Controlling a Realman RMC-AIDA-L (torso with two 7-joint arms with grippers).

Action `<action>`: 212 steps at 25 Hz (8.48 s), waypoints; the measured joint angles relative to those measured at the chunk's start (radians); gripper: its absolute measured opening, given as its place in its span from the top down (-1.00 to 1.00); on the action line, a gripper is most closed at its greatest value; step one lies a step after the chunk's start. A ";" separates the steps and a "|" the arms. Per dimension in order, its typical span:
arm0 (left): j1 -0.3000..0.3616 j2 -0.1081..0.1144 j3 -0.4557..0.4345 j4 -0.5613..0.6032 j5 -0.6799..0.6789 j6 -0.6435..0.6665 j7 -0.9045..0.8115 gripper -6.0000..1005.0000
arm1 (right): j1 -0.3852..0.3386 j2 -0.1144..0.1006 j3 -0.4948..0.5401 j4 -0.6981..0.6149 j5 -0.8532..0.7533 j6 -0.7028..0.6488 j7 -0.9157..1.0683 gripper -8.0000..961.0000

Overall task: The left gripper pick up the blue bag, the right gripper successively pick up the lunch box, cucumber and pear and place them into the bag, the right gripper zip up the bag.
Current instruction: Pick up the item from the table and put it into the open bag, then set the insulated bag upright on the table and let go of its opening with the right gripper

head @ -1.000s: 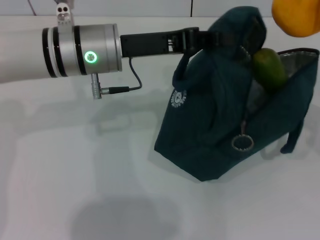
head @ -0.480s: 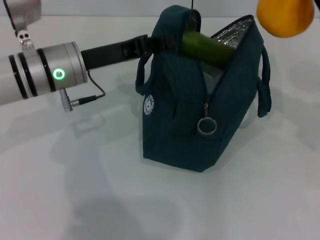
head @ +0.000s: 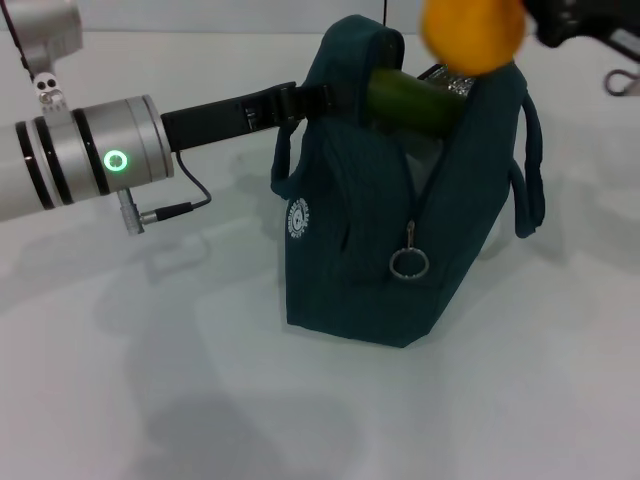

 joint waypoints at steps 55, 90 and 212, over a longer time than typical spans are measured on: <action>0.020 0.002 0.000 0.000 -0.045 0.013 0.026 0.88 | -0.135 -0.012 -0.040 -0.041 0.058 0.156 0.080 -0.24; 0.029 -0.003 0.001 0.002 -0.055 0.039 0.038 0.88 | -0.105 0.000 -0.051 0.061 -0.153 0.427 0.192 -0.24; -0.050 -0.014 0.307 -0.251 -0.406 -0.033 0.232 0.88 | -0.174 -0.022 -0.031 -0.112 -0.131 0.236 0.285 0.74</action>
